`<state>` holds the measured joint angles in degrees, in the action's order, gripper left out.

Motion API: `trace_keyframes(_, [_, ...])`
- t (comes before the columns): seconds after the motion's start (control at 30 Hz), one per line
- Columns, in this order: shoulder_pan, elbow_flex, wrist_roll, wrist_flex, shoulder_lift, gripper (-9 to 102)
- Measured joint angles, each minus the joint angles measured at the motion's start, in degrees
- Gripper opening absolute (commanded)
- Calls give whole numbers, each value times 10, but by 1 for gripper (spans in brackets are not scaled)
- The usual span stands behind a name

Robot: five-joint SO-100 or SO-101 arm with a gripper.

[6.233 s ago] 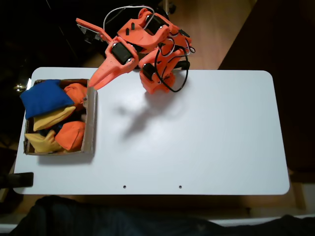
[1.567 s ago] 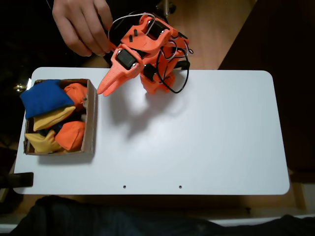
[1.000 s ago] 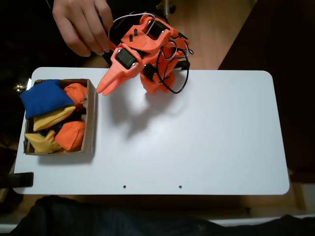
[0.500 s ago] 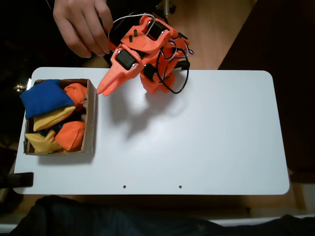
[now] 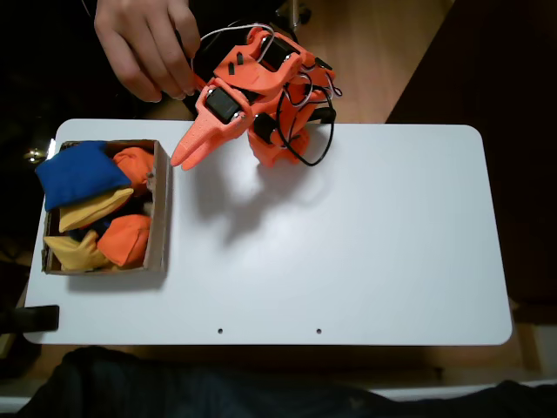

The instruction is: Grasp a bag and put it in the box.

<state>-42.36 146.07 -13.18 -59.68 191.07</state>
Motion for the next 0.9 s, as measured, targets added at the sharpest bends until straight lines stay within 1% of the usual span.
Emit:
trace_keyframes(0.37, [4, 10, 4, 0, 0, 23])
trace_keyframes(0.77, [80, 10, 33, 2, -8, 23])
trace_keyframes(0.9, [91, 10, 42, 2, -11, 20])
